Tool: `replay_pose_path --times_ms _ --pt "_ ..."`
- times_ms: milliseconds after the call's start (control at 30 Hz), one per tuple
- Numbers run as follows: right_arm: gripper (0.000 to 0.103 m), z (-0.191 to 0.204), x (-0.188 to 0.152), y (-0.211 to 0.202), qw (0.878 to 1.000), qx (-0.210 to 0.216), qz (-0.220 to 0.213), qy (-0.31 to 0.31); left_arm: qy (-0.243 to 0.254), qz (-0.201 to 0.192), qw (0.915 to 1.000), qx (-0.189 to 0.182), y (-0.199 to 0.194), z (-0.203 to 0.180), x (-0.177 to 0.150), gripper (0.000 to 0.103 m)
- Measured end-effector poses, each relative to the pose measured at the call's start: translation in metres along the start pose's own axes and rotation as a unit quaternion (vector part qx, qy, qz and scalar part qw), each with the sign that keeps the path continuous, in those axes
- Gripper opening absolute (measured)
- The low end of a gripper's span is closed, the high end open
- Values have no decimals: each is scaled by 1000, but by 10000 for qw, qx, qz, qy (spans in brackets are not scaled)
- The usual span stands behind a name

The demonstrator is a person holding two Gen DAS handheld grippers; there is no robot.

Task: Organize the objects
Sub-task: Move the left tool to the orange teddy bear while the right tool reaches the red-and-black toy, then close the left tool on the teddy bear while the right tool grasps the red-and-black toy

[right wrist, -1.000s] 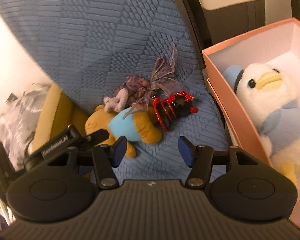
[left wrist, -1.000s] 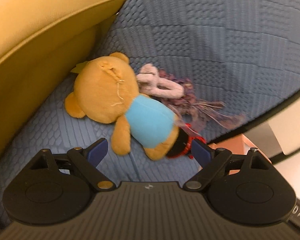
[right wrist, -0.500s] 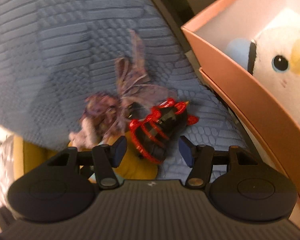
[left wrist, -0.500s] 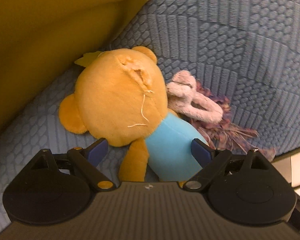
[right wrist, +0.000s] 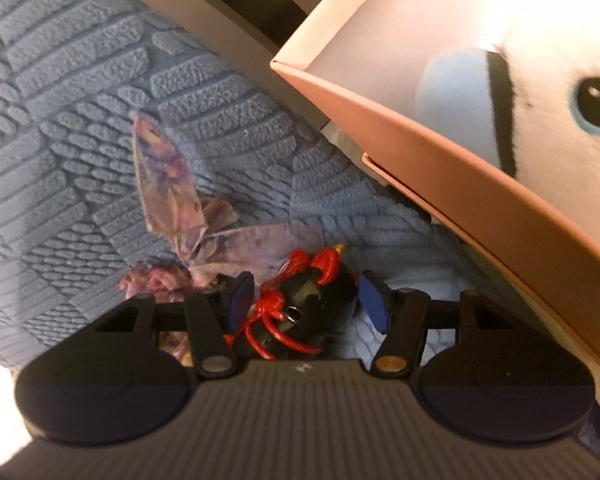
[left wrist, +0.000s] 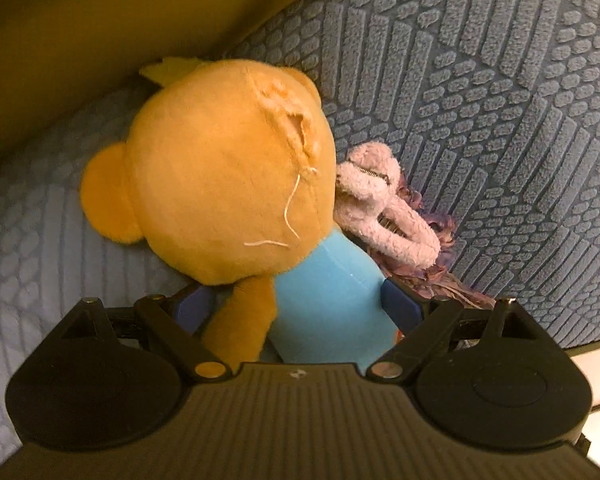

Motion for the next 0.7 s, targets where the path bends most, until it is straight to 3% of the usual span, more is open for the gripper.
replay_pose_path --times_ms 233,333,467,700 --pt "61 7 6 4 9997 -33 72 -241 -128 155 9998 -60 12 -6 -7 91" --pt "58 11 9 2 9992 -58 136 -383 -61 167 9998 -60 10 -7 -8 84" --pt "58 19 8 -6 9971 -169 135 -728 333 208 9992 1 3 -13 -12 75" --pt "57 31 -4 -34 9874 -386 -34 -1531 880 313 9955 142 -23 -12 -24 72"
Point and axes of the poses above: each gripper's, at about its wrist camera, not at the fingertips, and y roughly the way its jaws point, z to its left, x to its top, the point moved 3 cm from there along y, roughly the way its jaws point, and after that the axes turned 6 degrees about -y, right-handed, at the moved point
